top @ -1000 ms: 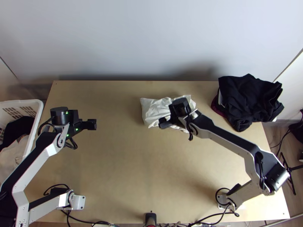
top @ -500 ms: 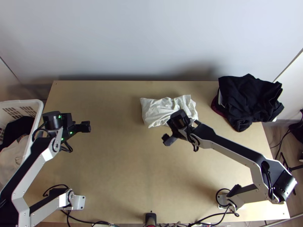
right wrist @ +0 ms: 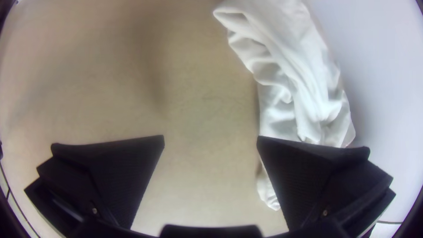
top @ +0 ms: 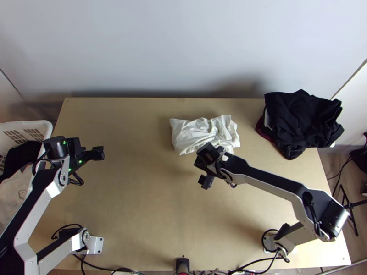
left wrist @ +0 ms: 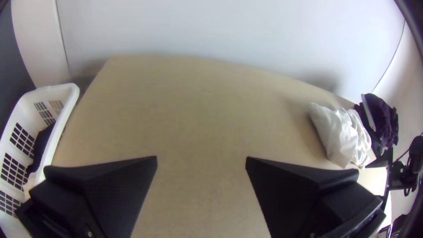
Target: Fold the t-shirt
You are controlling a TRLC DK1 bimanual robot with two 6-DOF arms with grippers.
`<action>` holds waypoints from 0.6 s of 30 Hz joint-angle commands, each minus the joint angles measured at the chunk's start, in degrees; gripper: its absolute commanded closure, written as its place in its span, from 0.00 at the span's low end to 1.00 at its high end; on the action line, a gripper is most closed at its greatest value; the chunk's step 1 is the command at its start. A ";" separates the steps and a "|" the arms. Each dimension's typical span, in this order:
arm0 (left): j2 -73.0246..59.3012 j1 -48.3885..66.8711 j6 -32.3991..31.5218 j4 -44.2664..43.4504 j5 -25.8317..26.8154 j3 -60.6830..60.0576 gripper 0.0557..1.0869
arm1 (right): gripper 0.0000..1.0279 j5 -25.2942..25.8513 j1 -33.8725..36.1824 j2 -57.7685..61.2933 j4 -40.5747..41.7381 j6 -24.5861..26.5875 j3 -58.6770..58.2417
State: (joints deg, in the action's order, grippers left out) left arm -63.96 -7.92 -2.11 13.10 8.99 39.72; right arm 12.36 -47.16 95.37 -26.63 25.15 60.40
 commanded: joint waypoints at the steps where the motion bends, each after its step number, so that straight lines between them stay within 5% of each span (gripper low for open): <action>1: 1.21 -1.39 -0.26 0.17 0.67 -0.26 0.05 | 0.05 2.05 0.05 4.12 1.85 4.82 2.09; 18: 1.12 -5.26 0.70 -0.89 4.63 -1.40 0.05 | 0.07 6.01 3.91 9.13 7.47 9.22 4.37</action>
State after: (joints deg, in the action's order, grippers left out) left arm -62.65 -12.58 -1.45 13.04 12.73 38.46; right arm 16.73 -44.80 102.37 -21.76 32.34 64.36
